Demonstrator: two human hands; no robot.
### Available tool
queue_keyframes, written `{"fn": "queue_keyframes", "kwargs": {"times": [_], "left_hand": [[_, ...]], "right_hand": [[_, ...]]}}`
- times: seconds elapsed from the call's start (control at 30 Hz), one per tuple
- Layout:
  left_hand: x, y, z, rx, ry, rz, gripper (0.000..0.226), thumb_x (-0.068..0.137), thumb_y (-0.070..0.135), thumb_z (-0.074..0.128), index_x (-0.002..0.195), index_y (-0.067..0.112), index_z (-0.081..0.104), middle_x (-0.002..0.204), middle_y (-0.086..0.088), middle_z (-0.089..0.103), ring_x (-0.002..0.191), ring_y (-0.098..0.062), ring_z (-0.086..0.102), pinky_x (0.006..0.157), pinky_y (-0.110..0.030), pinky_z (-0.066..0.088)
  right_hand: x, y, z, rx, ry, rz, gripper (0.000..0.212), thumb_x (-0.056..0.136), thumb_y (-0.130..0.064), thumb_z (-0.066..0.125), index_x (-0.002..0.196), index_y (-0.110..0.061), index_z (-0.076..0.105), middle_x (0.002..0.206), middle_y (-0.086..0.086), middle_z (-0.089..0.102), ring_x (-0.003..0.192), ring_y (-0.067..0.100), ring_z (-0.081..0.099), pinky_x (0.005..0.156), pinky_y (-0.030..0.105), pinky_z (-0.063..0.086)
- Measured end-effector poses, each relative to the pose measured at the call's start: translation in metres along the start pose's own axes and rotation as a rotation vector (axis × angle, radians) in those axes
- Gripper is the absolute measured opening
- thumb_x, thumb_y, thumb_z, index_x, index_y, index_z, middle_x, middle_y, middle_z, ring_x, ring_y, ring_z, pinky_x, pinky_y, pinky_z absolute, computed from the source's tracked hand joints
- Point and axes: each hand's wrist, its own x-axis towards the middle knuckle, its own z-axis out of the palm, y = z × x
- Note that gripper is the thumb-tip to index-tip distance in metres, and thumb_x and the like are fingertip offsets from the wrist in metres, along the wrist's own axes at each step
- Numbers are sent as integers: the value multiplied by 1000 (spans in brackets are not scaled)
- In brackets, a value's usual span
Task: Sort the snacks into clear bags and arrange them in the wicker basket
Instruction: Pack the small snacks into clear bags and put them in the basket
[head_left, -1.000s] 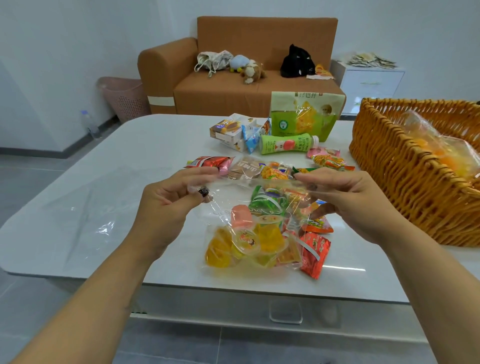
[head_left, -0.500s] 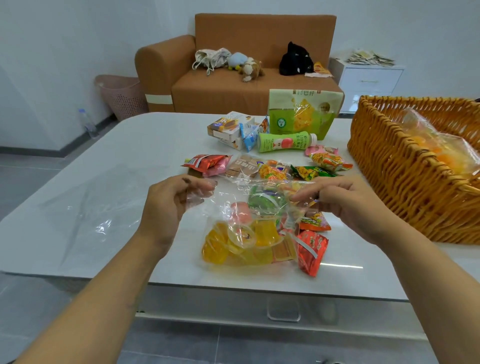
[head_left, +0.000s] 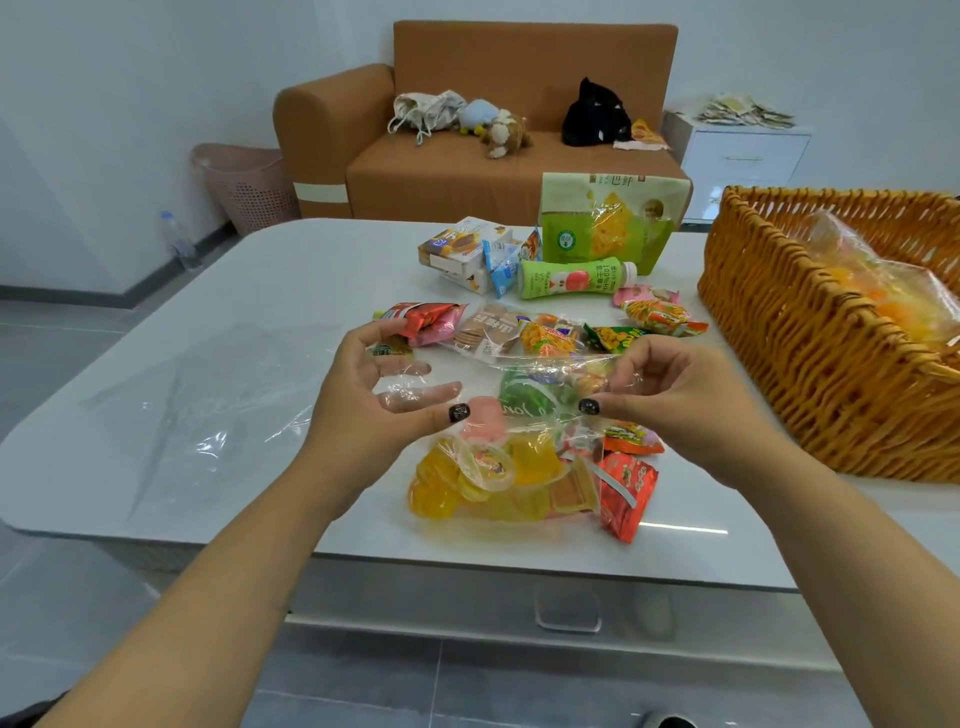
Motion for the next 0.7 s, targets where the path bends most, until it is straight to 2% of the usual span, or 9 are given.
{"fn": "queue_keyframes", "kwargs": {"times": [0.07,0.17,0.23,0.33,0.4,0.47,0.53,0.6,0.7], "left_hand": [[-1,0,-2,-18,-14,-7,74,67,-7,82,125,28,51,121,1,63,88,-14,74,69,-18,57],[-4,-3,-3,35,-32,-1,58,71,-3,81,118,24,61,124,7,64,90,-11,74,88,-27,53],[-6,-3,-3,103,-34,-7,43,73,4,82,110,22,69,120,11,67,90,-3,72,94,-25,49],[-8,-3,-2,162,-9,28,20,73,11,83,91,19,79,114,14,70,95,4,68,88,-21,55],[-10,-2,0,174,-4,41,15,74,11,82,88,16,78,106,13,73,98,2,67,90,-24,55],[-12,0,2,149,-36,44,10,76,8,79,84,10,73,99,10,76,99,-3,69,93,-31,54],[-16,2,5,129,-98,54,10,80,4,75,82,7,66,96,7,77,99,-8,71,93,-35,54],[-19,4,7,123,-147,56,12,82,3,73,83,4,61,94,7,77,97,-9,71,88,-31,55],[-23,6,7,110,-182,73,22,77,9,78,89,5,60,92,6,77,95,-8,72,81,-24,57]], "right_hand": [[1,1,-3,16,-4,-1,19,67,0,79,72,-4,61,70,16,66,65,20,67,67,31,57],[4,2,-4,-10,-4,23,20,72,8,75,71,-6,60,68,6,66,67,20,65,70,32,57],[4,-2,-1,-73,-5,43,22,74,4,76,73,-10,60,72,4,66,70,19,65,71,33,54],[2,-13,4,-500,19,15,31,75,-20,81,94,-21,56,108,-2,59,99,17,56,84,29,45],[-3,-25,11,-726,24,-113,62,69,-43,80,120,-30,48,129,-7,46,118,10,43,96,24,33],[-7,-37,24,-767,-24,-230,83,64,-64,70,135,-33,40,138,-11,44,129,11,38,111,35,28],[-9,-38,40,-825,-94,-273,79,65,-72,61,134,-36,43,132,-14,53,127,10,44,113,49,26],[-10,-34,52,-797,-130,-252,67,71,-65,65,128,-34,50,118,-15,62,117,8,53,110,49,31],[-10,-31,55,-684,-115,-228,59,68,-59,72,117,-30,61,105,-13,68,103,7,61,95,43,45]]}}
